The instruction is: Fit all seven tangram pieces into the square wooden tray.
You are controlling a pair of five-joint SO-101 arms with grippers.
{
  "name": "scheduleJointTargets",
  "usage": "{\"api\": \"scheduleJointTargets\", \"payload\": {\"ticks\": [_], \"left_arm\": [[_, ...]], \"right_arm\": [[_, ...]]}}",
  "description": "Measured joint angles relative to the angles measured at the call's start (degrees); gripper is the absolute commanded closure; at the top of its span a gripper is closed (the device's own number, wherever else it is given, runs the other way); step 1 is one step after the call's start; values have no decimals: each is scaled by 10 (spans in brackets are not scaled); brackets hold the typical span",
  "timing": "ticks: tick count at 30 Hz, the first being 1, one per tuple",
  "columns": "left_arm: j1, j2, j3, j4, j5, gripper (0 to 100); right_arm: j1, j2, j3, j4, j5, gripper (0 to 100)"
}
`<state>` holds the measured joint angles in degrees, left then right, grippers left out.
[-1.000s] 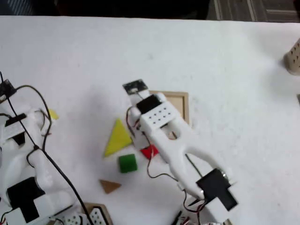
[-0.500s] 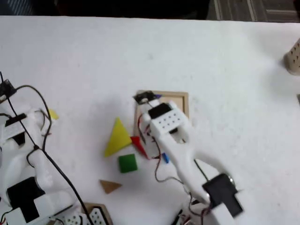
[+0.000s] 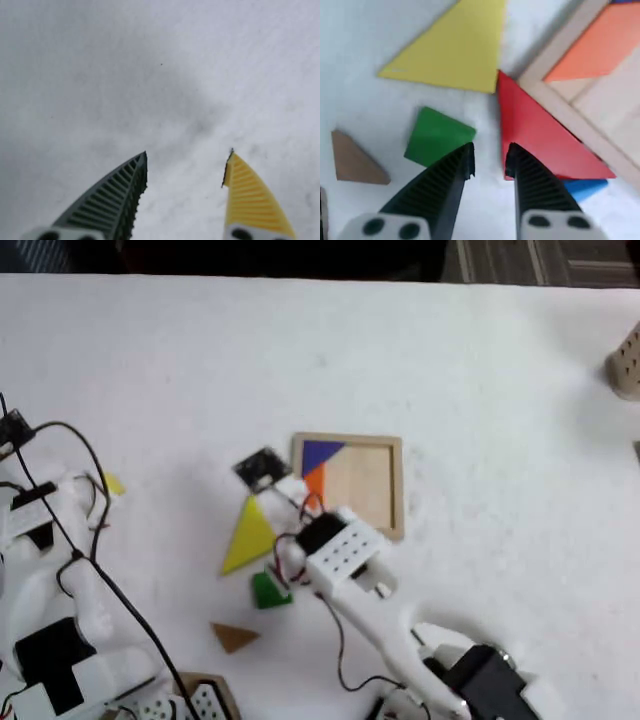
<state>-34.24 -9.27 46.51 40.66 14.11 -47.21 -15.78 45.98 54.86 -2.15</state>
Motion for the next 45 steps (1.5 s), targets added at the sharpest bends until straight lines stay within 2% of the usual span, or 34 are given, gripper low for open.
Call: {"api": "scheduleJointTargets", "payload": {"ticks": [4,8,14,21,27,33,38,41,45], "left_arm": [[0,0,0,0,0,730],[0,0,0,0,0,730],[0,0,0,0,0,730],[0,0,0,0,0,729],[0,0,0,0,0,729],[0,0,0,0,0,729],[0,0,0,0,0,729],[0,0,0,0,0,729],[0,0,0,0,0,729]], "right_arm": [[-60,0,17,3,9,892],[-110,0,20,11,56,889],[-113,-1,22,15,115,884],[-119,-1,22,59,230,723],[-120,-1,22,60,372,713],[-120,-1,23,34,446,712],[-120,-1,23,-4,471,709],[-119,0,23,-16,472,675],[-120,47,23,-25,474,662]]}}
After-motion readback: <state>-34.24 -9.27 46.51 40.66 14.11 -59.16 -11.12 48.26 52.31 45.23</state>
